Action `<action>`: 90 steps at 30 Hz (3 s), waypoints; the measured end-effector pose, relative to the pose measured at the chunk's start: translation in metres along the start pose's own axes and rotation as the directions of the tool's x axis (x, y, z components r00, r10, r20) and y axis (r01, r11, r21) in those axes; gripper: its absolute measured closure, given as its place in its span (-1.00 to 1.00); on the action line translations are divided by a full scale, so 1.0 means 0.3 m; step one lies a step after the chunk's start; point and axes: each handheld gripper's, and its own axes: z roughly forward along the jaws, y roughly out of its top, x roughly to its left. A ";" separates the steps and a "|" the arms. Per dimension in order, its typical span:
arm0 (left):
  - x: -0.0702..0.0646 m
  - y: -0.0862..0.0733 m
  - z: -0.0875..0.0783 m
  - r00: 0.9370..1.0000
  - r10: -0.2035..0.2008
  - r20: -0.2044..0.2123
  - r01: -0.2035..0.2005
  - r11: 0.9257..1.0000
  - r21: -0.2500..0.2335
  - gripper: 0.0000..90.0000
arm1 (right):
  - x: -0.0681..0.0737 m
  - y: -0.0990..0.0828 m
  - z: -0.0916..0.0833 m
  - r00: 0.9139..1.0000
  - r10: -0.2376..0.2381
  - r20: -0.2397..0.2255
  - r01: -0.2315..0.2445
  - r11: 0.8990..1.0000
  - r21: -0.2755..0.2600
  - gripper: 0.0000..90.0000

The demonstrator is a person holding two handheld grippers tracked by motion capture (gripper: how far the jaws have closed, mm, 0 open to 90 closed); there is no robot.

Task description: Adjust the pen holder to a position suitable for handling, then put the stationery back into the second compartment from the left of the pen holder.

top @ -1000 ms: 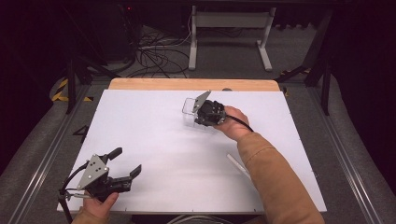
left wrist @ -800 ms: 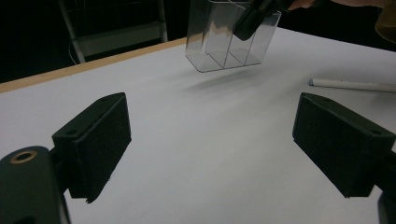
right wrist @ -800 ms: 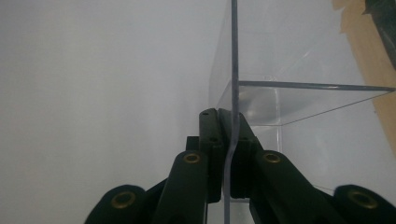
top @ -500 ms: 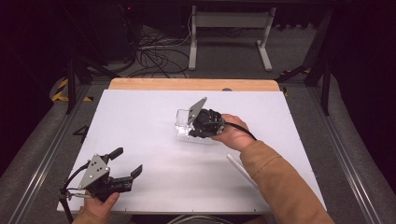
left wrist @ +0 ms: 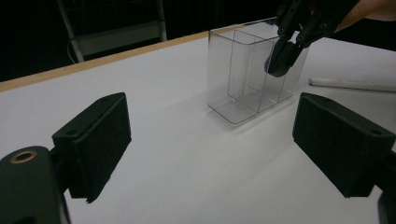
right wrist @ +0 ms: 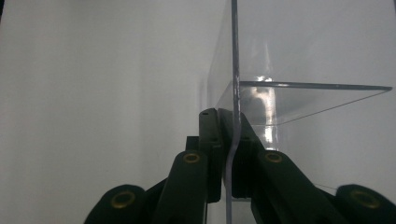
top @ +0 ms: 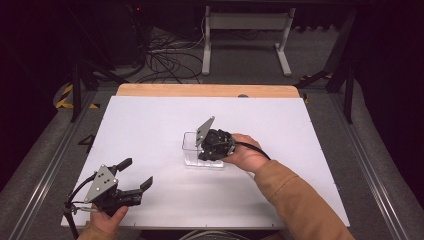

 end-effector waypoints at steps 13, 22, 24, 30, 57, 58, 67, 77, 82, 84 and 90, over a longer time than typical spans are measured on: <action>0.000 0.000 0.000 1.000 0.000 0.001 0.000 1.000 -0.002 -0.73 | 0.013 -0.003 0.016 1.000 -0.014 -0.025 0.015 1.000 0.018 0.92; 0.002 0.000 0.002 1.000 0.011 -0.001 -0.011 1.000 -0.002 -0.73 | 0.016 -0.008 0.019 0.999 -0.026 -0.024 0.027 0.999 0.029 0.91; 0.003 0.001 0.002 1.000 0.015 -0.002 -0.015 1.000 0.001 -0.73 | 0.016 -0.005 0.021 0.999 -0.020 -0.026 0.020 0.999 0.027 0.91; 0.003 0.001 0.002 1.000 0.017 -0.001 -0.017 1.000 0.001 -0.73 | 0.020 -0.002 0.024 1.000 -0.019 -0.025 0.020 0.999 0.026 0.91; 0.001 0.004 0.014 1.000 0.017 0.009 -0.017 1.000 0.004 -0.73 | 0.025 -0.006 0.026 1.000 0.010 -0.015 -0.010 1.000 0.009 0.91; 0.001 0.004 0.015 1.000 0.012 0.010 -0.012 1.000 0.005 -0.73 | 0.026 -0.007 0.026 1.000 0.011 -0.011 -0.011 1.000 0.006 0.90; 0.005 0.007 0.027 1.000 0.013 0.017 -0.013 1.000 0.004 -0.73 | 0.035 -0.011 -0.041 0.998 0.046 0.044 -0.042 0.994 -0.097 0.13; 0.004 0.008 0.032 1.000 0.009 0.020 -0.009 1.000 0.003 -0.73 | 0.071 -0.047 -0.197 0.975 0.185 0.120 -0.136 0.933 -0.334 -0.54; 0.001 0.010 0.025 1.000 0.016 0.013 -0.016 1.000 0.000 -0.73 | 0.095 -0.079 -0.244 0.961 0.217 0.173 -0.138 0.914 -0.382 -0.72; 0.002 0.010 0.028 1.000 0.012 0.013 -0.012 1.000 0.000 -0.73 | 0.105 -0.093 -0.256 0.953 0.231 0.196 -0.138 0.907 -0.398 -0.76; 0.000 0.010 0.029 1.000 0.017 0.015 -0.017 1.000 0.005 -0.73 | 0.119 -0.132 -0.280 0.941 0.265 0.211 -0.155 0.892 -0.425 -0.83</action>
